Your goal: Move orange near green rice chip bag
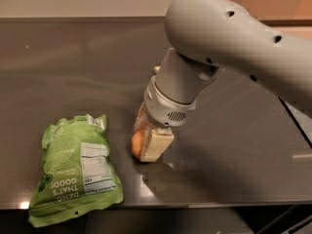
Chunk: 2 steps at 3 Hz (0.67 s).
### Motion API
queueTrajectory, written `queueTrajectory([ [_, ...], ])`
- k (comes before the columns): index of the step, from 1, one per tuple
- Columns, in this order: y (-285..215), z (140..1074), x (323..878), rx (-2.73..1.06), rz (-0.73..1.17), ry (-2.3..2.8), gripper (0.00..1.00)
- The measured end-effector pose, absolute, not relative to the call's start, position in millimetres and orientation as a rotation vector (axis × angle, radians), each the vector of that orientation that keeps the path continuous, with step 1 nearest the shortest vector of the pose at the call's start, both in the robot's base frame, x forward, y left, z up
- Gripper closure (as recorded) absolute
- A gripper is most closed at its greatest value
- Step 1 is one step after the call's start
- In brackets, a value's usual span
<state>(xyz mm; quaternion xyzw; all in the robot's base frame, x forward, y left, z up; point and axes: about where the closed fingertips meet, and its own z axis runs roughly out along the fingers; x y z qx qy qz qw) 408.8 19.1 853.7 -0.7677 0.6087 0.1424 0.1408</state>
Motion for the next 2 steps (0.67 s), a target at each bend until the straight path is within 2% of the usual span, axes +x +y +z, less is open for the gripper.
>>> queueTrajectory([
  [2,20.9,856.8,411.9,-2.216,0.45,1.754,0.35],
])
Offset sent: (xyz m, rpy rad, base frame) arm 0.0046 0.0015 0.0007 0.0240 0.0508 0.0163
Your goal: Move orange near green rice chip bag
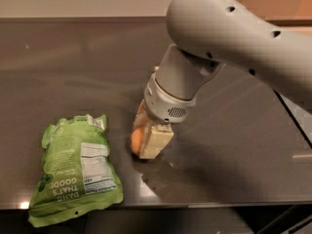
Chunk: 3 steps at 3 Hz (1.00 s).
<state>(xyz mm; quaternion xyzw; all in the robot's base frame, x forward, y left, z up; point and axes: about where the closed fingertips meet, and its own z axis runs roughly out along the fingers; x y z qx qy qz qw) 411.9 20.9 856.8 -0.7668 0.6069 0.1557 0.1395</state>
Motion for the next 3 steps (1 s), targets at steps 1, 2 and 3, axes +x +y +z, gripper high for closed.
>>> queueTrajectory([
  [1,21.4,858.1,411.2,-2.216,0.443,1.752,0.12],
  [2,21.9,859.4,410.5,-2.217,0.439,1.749,0.0],
  [3,21.9,859.5,410.4,-2.217,0.438,1.749,0.0],
])
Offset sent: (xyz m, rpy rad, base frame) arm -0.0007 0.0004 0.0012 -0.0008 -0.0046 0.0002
